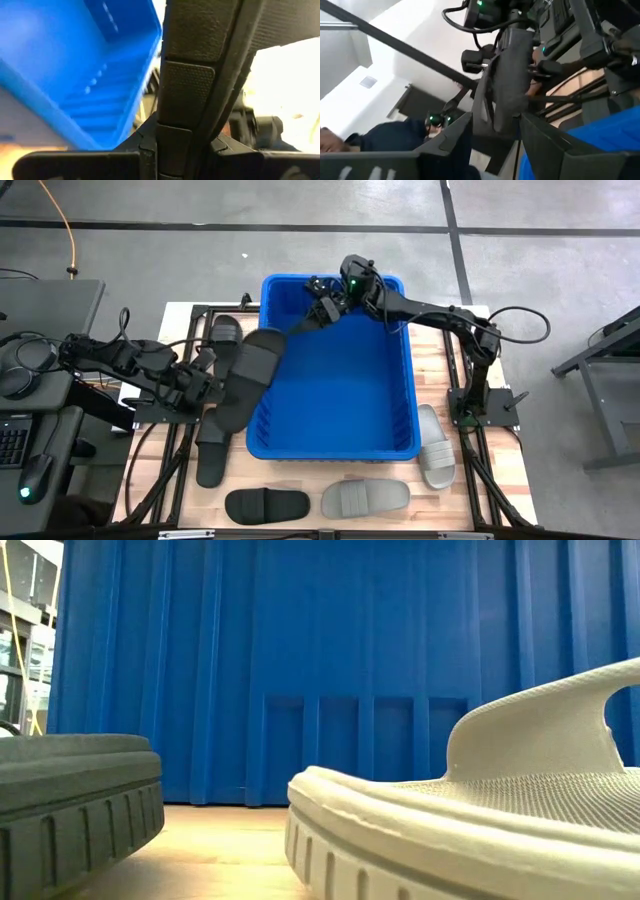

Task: Pick and place slides into bin
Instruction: Put the black slipper into the bin

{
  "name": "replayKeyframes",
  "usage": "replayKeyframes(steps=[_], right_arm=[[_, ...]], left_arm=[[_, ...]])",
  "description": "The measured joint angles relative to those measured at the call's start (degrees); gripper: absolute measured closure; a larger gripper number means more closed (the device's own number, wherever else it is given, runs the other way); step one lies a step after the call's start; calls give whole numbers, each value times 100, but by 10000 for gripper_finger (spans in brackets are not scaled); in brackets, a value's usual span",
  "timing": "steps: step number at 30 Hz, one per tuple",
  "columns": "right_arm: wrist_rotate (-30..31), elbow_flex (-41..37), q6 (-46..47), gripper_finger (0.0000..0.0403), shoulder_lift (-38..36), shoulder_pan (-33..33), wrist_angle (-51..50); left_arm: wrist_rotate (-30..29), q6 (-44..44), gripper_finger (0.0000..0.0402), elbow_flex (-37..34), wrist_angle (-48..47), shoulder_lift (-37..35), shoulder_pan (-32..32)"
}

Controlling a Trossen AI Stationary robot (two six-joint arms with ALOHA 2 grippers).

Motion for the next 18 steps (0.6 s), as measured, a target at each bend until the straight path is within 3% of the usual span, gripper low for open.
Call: replayKeyframes(steps=[5, 8, 18], right_arm=[[-586, 0, -126, 249, -3, -17, -694], [-645, -2, -244, 248, -3, 31, -864], [139, -2, -657, 248, -20, 402, -947]], left_arm=[[290, -132, 348, 1, -205, 2, 0], [276, -120, 348, 1, -157, 0, 2], [195, -96, 348, 1, -113, 50, 2]])
